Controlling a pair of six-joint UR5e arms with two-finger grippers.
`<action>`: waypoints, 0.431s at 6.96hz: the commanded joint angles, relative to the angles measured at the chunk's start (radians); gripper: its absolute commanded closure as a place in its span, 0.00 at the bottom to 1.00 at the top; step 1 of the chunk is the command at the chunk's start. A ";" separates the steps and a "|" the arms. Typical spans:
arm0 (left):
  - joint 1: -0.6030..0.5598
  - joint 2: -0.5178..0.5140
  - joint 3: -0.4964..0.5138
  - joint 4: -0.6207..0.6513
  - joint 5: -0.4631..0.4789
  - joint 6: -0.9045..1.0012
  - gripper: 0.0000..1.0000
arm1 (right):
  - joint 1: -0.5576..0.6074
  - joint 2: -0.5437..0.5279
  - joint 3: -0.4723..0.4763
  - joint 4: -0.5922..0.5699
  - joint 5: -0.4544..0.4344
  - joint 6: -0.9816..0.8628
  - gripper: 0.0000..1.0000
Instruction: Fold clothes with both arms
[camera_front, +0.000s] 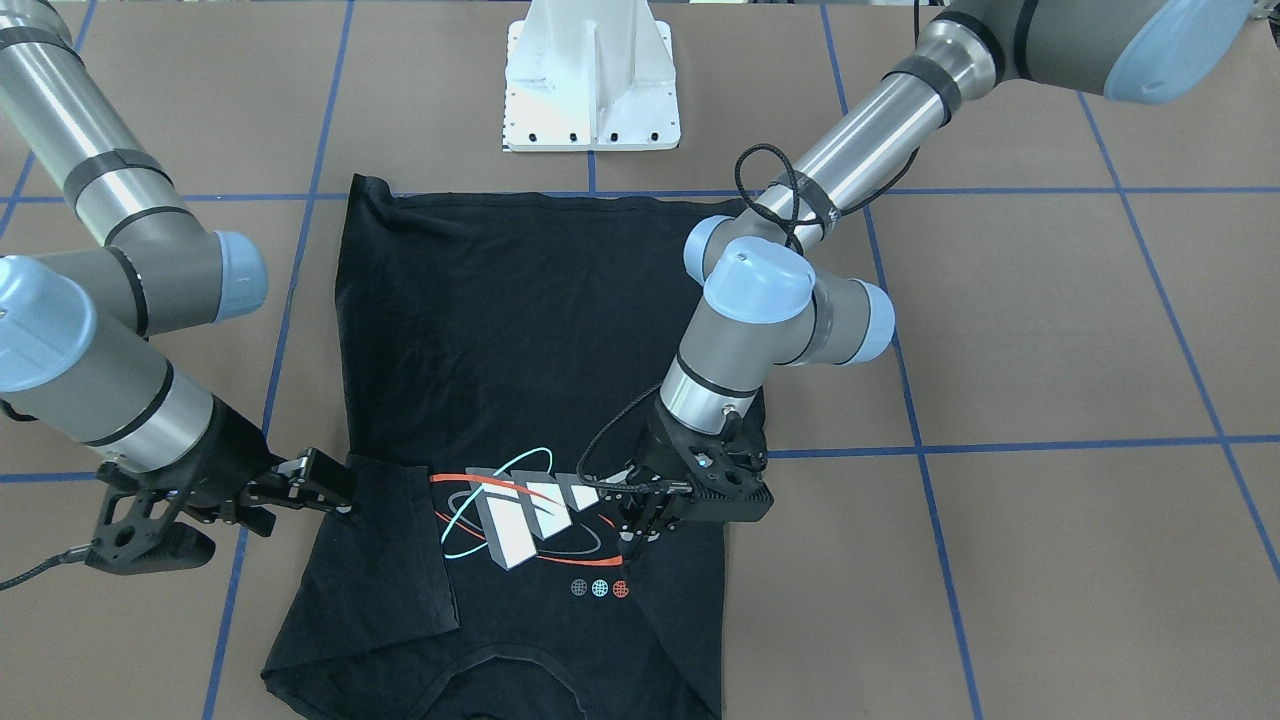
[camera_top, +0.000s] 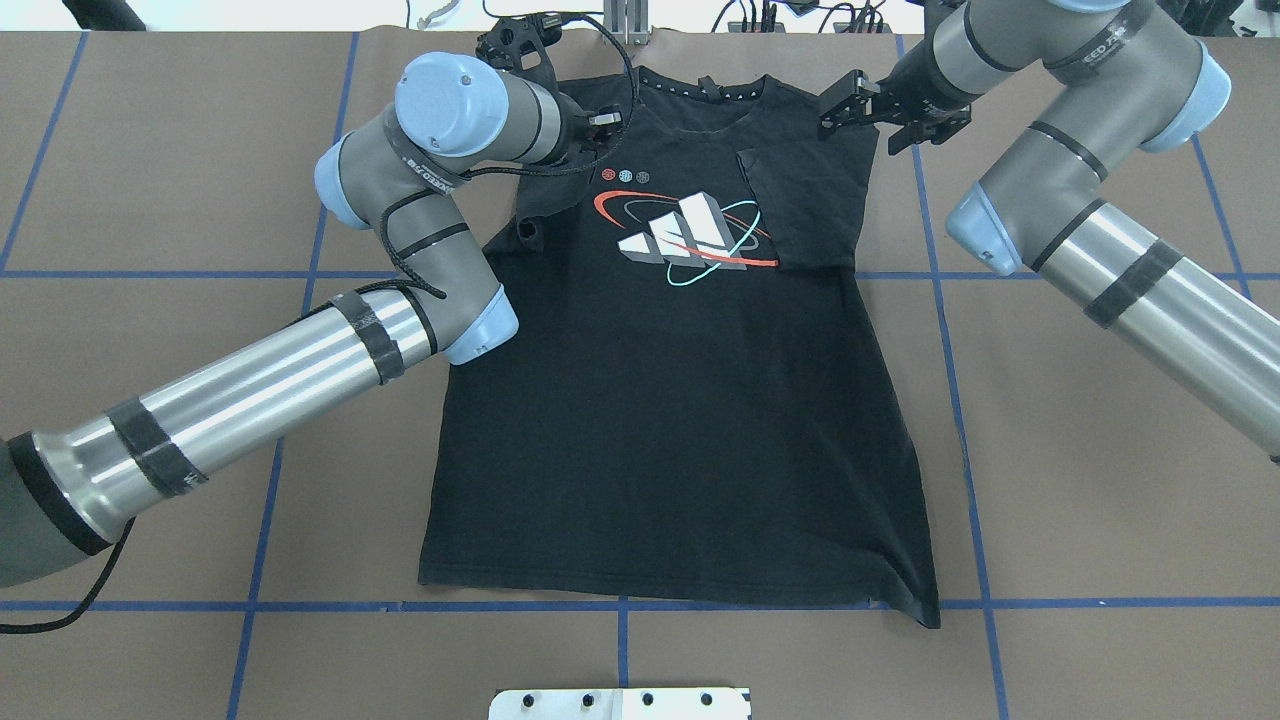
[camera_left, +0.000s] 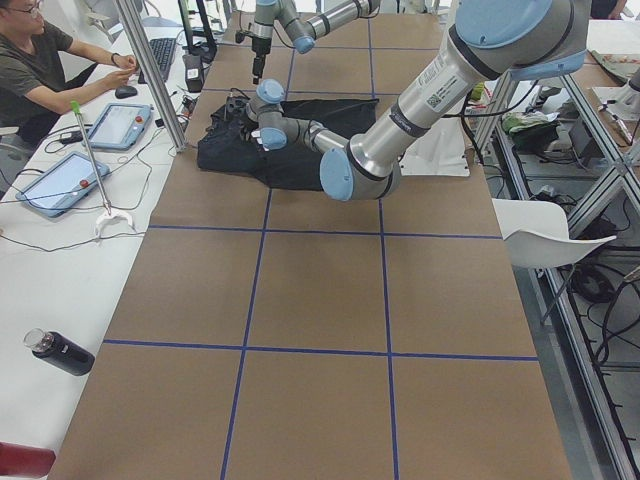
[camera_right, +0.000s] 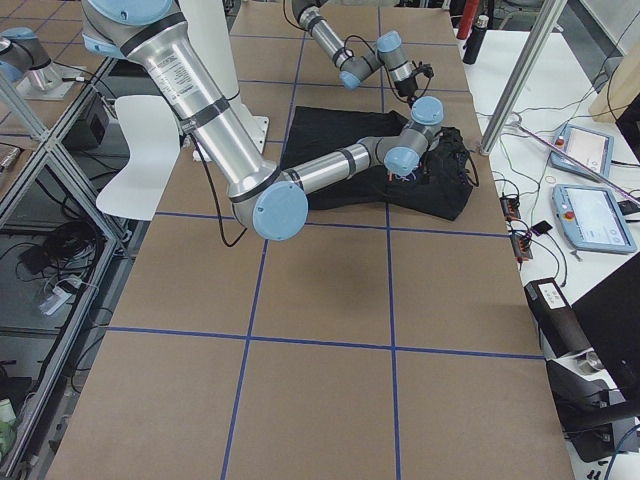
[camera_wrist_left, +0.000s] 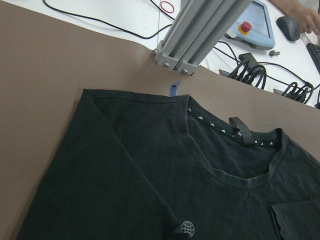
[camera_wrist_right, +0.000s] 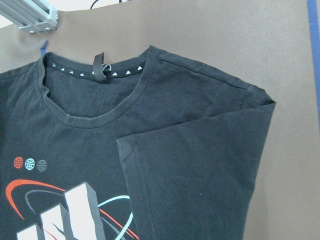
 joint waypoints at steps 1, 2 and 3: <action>0.023 -0.027 0.029 -0.028 0.019 -0.015 1.00 | 0.022 -0.037 0.006 0.001 0.031 -0.045 0.00; 0.034 -0.027 0.029 -0.055 0.019 -0.016 1.00 | 0.022 -0.039 0.006 0.001 0.031 -0.048 0.00; 0.035 -0.027 0.029 -0.059 0.019 -0.016 1.00 | 0.025 -0.039 0.006 0.001 0.031 -0.048 0.00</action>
